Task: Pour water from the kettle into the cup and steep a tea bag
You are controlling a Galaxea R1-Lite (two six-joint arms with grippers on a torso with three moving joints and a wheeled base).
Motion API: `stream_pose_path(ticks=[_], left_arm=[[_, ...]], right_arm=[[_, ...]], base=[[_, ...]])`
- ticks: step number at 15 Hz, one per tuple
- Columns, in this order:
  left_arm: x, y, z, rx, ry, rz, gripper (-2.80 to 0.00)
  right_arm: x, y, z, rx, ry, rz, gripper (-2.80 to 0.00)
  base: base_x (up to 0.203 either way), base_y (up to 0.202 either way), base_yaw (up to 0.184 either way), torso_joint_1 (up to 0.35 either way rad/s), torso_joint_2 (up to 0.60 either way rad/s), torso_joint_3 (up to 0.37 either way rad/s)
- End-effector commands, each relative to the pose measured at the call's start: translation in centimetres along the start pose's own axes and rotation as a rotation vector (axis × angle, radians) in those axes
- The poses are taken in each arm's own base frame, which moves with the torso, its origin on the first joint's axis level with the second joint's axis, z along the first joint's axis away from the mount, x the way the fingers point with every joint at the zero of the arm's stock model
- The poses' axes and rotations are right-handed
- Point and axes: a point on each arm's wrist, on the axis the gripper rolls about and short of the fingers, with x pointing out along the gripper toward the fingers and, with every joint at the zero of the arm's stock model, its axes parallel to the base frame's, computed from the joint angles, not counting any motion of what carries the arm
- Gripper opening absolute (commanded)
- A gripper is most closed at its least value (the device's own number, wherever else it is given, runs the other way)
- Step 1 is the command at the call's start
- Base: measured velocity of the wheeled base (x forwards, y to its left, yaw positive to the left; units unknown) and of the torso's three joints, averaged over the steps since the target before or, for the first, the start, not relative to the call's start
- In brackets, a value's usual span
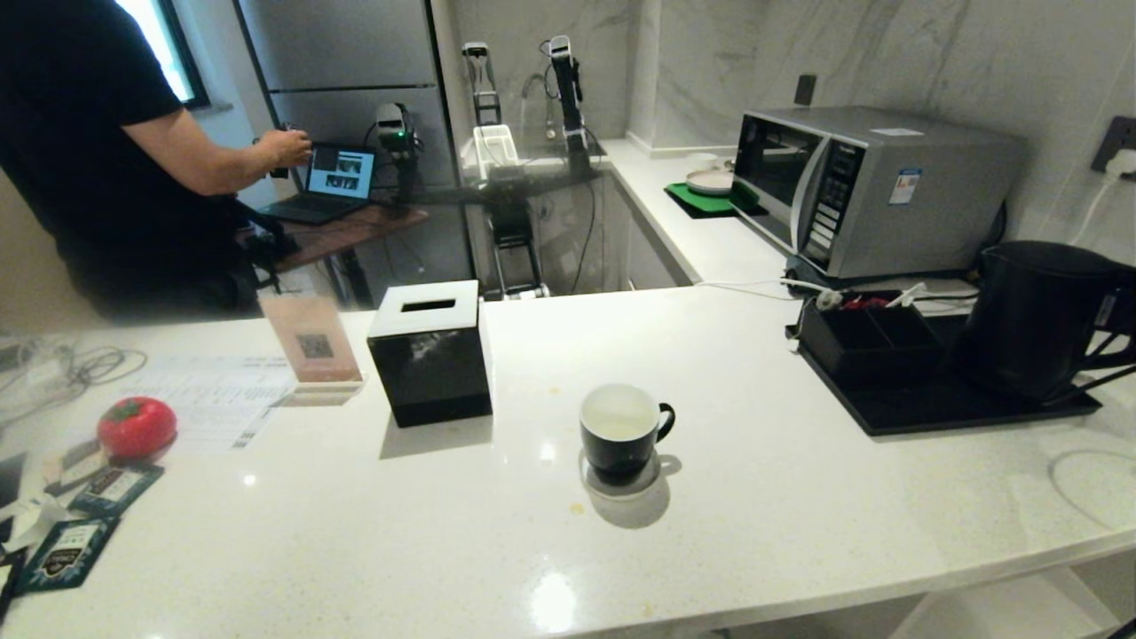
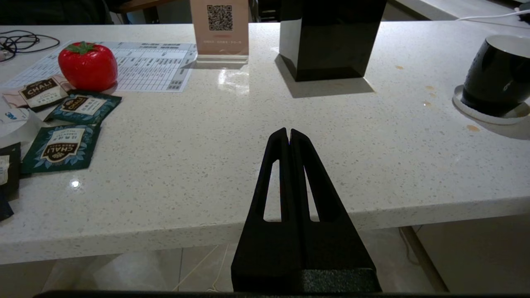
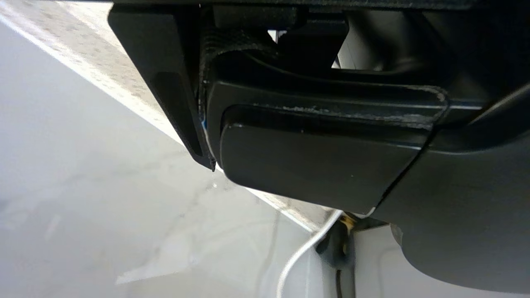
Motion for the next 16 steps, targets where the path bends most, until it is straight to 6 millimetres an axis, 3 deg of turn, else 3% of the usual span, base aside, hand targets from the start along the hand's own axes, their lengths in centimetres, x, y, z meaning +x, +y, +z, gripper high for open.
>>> stream_pose_path(ticks=[1, 16], left_arm=[[0.0, 0.0, 0.0, -0.001, 0.001, 0.0, -2.8], [0.0, 0.0, 0.0, -0.001, 0.001, 0.0, -2.8]], right_arm=[[0.1, 0.6, -0.2, 0.008, -0.024, 0.008, -2.8], [0.5, 1.3, -2.4, 0.015, -0.037, -0.041, -2.8]], base=[[0.0, 0.0, 0.0, 0.0, 0.0, 0.0], [0.0, 0.0, 0.0, 0.0, 0.0, 0.0]])
